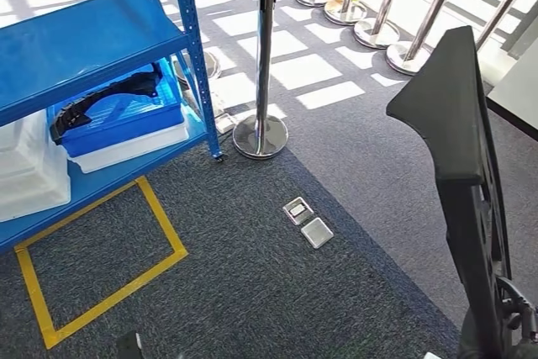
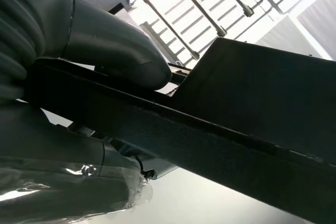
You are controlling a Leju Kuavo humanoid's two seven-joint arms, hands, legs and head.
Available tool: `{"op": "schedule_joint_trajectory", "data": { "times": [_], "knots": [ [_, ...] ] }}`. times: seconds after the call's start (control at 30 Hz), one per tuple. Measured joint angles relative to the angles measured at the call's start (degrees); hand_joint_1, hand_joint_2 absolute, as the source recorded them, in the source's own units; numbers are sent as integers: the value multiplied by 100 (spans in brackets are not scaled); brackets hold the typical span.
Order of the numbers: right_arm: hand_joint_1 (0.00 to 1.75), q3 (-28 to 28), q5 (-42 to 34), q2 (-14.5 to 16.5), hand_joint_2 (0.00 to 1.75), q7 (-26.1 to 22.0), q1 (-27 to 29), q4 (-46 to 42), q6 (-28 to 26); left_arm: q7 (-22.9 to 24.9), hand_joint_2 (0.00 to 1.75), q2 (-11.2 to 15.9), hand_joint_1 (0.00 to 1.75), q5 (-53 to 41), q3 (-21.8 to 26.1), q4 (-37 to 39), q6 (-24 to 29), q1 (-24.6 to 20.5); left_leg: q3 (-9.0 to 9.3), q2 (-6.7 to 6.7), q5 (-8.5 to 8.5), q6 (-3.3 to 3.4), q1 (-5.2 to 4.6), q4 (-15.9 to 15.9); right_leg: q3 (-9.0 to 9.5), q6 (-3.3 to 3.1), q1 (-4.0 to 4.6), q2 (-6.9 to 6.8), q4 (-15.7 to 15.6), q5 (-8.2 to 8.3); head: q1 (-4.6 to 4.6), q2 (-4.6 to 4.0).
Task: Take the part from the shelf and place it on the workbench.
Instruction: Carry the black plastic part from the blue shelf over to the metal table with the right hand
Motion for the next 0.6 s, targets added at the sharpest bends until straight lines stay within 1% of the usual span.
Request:
{"op": "schedule_joint_trajectory", "data": {
  "times": [0.03, 0.07, 0.1, 0.13, 0.17, 0.2, 0.23, 0.27, 0.3, 0.33, 0.37, 0.4, 0.43, 0.47, 0.5, 0.53, 0.57, 0.6],
  "knots": [
    [175, -1, -1, 0, 175, 0, 0, -3, 0, 1, 175, 0, 0, -1, 0, 0, -1, 0, 13, 21, -14, -26, -7, -2, 108, -26, 21, -39, -225, 56, -2, 0],
    [175, -2, -4, 0, 175, 1, 1, -6, 0, 1, 175, 0, 0, -1, 0, 0, -1, 0, 20, 43, -24, -56, -11, -7, 139, -55, 44, -50, -300, 42, -4, 0],
    [175, -5, -8, 0, 175, 1, 7, -9, 0, 1, 175, 0, 0, -2, 0, 0, -1, -1, 28, 67, -28, -88, -11, -16, 128, -87, 65, -18, -309, 40, -5, 0],
    [175, -10, -13, 0, 175, 2, 13, -13, 0, 1, 175, -1, 0, -1, -1, 0, -1, -2, 40, 83, -42, -123, -1, -25, 130, -126, 59, 14, -323, 48, -7, 0],
    [175, -16, -17, 2, 175, 2, 16, -16, 0, 1, 175, -1, 0, -2, -1, 0, -1, -3, 42, 62, -81, -151, 10, -3, 142, -166, 54, 46, -348, 59, -8, 0],
    [175, -23, -21, 3, 175, 2, 13, -19, 0, 0, 175, 0, 0, -3, -2, 0, -2, -3, 5, 15, -167, -169, 16, 102, 157, -209, 44, 74, -376, 73, -10, 0],
    [175, -26, -23, 5, 175, 2, 8, -21, 0, 0, 175, 1, 0, -4, -1, 0, -2, -1, -90, -48, -309, -179, 17, 326, 174, -247, 34, 101, -401, 83, -14, 0],
    [175, -28, -26, 9, 175, 2, 1, -21, 0, 0, 175, 3, 0, -6, -1, 0, -2, 1, -249, -111, -482, -178, 14, 665, 180, -270, 39, 128, -407, 80, -15, 0],
    [175, -30, -29, 10, 175, 2, -4, -20, 0, -1, 175, 4, 0, -5, 0, 0, -2, 3, -451, -143, -648, -179, 10, 1070, 182, -289, 44, 162, -405, 74, -16, 0],
    [175, -32, -33, 11, 175, 2, -3, -19, 0, -1, 175, 5, 0, -5, 1, 0, -2, 4, -629, -158, -747, -181, 8, 1406, 189, -298, 50, 203, -404, 68, -15, 0],
    [175, -34, -37, 12, 175, 1, 0, -19, 1, -3, 175, 6, 0, -5, 1, 0, -2, 4, -734, -164, -740, -180, 8, 1573, 200, -303, 55, 251, -402, 61, -14, 0],
    [175, -38, -43, 12, 175, -1, 5, -18, 2, -6, 175, 7, 0, -6, 2, 0, -2, 3, -736, -167, -618, -176, 10, 1520, 217, -303, 56, 305, -400, 51, -14, 0],
    [175, -43, -51, 13, 175, -3, 12, -18, 2, -10, 175, 7, 0, -6, 2, 0, -3, 2, -635, -179, -406, -170, 15, 1250, 241, -294, 54, 359, -396, 37, -14, 0],
    [175, -47, -58, 13, 175, -5, 22, -19, 1, -16, 175, 7, 0, -7, 3, 0, -3, 5, -484, -224, -175, -161, 23, 875, 261, -277, 52, 411, -386, 15, -15, 0],
    [175, -52, -63, 13, 175, -11, 30, -20, 0, -21, 175, 7, 0, -7, 3, 0, -5, 9, -339, -288, -12, -153, 35, 528, 268, -251, 58, 462, -358, -11, -14, 0],
    [175, -56, -65, 13, 175, -20, 40, -23, 0, -27, 175, 7, 0, -9, 3, 0, -6, 12, -236, -349, 71, -141, 39, 280, 256, -222, 59, 505, -331, -28, -12, 0],
    [175, -59, -66, 15, 175, -28, 53, -29, 0, -31, 175, 7, 0, -8, 3, 0, -7, 13, -188, -396, 81, -127, 35, 154, 233, -192, 57, 539, -310, -38, -10, 0],
    [175, -62, -66, 16, 175, -36, 67, -35, 0, -33, 175, 7, 0, -7, 3, 0, -7, 10, -177, -407, 54, -110, 23, 121, 211, -163, 52, 569, -297, -37, -9, 0]
  ]
}}
